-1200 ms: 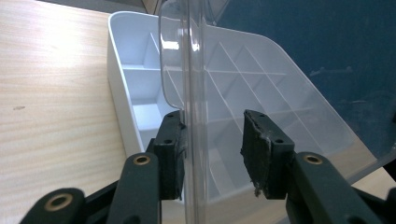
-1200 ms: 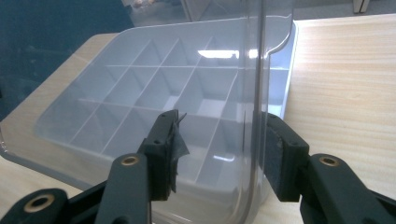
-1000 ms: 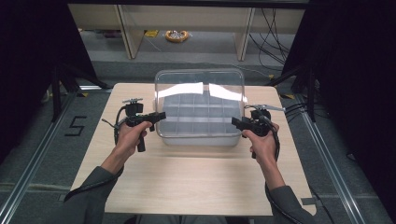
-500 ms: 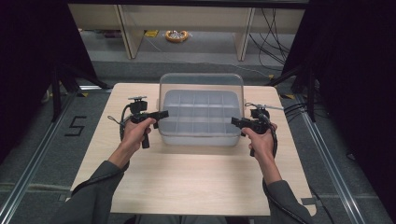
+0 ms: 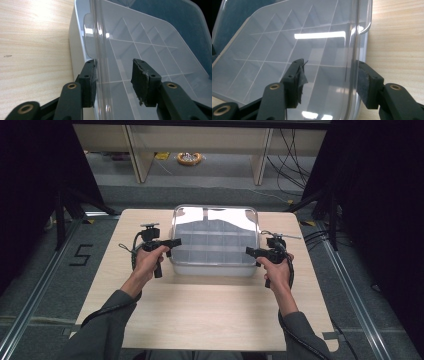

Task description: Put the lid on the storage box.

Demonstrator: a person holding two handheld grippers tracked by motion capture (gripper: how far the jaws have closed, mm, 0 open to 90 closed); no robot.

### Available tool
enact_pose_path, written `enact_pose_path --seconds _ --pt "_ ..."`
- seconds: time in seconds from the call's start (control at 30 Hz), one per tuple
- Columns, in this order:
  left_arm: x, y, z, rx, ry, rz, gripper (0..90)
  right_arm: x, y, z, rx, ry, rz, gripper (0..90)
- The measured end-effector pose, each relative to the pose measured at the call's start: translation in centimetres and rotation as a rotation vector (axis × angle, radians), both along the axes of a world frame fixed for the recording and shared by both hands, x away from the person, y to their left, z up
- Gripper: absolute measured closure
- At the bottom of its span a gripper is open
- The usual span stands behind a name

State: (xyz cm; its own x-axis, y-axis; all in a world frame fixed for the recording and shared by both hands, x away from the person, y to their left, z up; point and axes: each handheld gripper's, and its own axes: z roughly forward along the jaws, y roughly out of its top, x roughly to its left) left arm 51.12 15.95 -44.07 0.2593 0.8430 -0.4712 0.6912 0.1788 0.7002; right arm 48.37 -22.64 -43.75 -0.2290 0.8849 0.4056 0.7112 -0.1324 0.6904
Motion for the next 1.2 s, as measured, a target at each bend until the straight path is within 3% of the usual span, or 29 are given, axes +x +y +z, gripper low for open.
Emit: enact_pose_path --seconds 0.1,0.13,0.2,0.23,0.3,0.5,0.53,0.57,0.6,0.63,0.8,0.87,0.9,0.97,1.03,1.1,1.13,1.2 --pt "0.1 0.0 -0.1 0.007 0.0 0.003 53.7 0.0 0.3 0.3 -0.007 0.016 -0.008 45.1" --pt "0.1 0.0 -0.2 0.021 0.001 -0.001 53.4 0.2 0.1 0.1 -0.051 -0.021 0.017 44.7" --pt "0.1 0.0 -0.3 0.02 0.003 0.001 53.3 0.2 0.1 0.2 -0.054 -0.018 0.025 44.2" --pt "0.2 -0.1 -0.4 0.015 0.0 0.006 53.1 0.2 0.4 0.2 -0.085 -0.018 0.008 43.6" --pt "0.2 0.0 -0.3 0.026 -0.004 -0.002 53.1 0.4 0.5 0.4 -0.16 -0.054 0.025 43.4" --pt "0.3 -0.3 -0.3 0.031 -0.015 0.017 52.7 0.7 0.3 0.2 -0.154 -0.042 0.02 44.5" --pt "0.3 -0.3 -0.3 0.03 -0.012 0.016 52.6 0.7 0.4 0.3 -0.135 -0.027 0.014 44.4" --pt "0.3 -0.3 -0.3 0.028 -0.01 0.015 52.4 0.9 0.4 0.3 -0.157 -0.042 0.015 44.3" --pt "0.3 -0.3 -0.3 0.029 -0.008 0.018 52.3 0.9 0.5 0.4 -0.141 -0.037 0.014 44.2" --pt "0.3 -0.3 -0.3 0.039 -0.006 0.011 51.9 1.0 0.4 0.3 -0.158 -0.048 0.02 44.2" --pt "0.4 -0.7 -0.3 0.065 -0.029 0.018 49.5 1.2 0.5 0.4 -0.13 -0.023 -0.007 44.6" --pt "0.4 -1.0 -0.4 0.076 -0.041 0.033 48.5 1.2 0.4 0.4 -0.142 -0.037 -0.001 44.8" --pt "0.4 -1.1 -0.4 0.071 -0.046 0.037 48.1 1.1 0.6 0.5 -0.105 -0.015 -0.013 44.7" --pt "0.4 -1.2 -0.4 0.073 -0.046 0.038 47.9 1.4 0.4 0.3 -0.133 -0.038 -0.002 44.7" --pt "0.3 -1.3 -0.3 0.088 -0.044 0.038 46.9 1.4 0.6 0.3 -0.094 -0.019 -0.025 44.6" --pt "0.4 -1.6 -0.2 0.091 -0.043 0.042 46.0 1.5 0.5 0.2 -0.121 -0.031 -0.016 44.5" --pt "0.4 -1.6 -0.2 0.098 -0.037 0.04 45.5 1.7 0.1 0.0 -0.158 -0.077 0.018 44.4" --pt "0.4 -1.8 -0.2 0.108 -0.034 0.034 44.8 1.7 0.1 0.1 -0.143 -0.062 0.0 44.5"
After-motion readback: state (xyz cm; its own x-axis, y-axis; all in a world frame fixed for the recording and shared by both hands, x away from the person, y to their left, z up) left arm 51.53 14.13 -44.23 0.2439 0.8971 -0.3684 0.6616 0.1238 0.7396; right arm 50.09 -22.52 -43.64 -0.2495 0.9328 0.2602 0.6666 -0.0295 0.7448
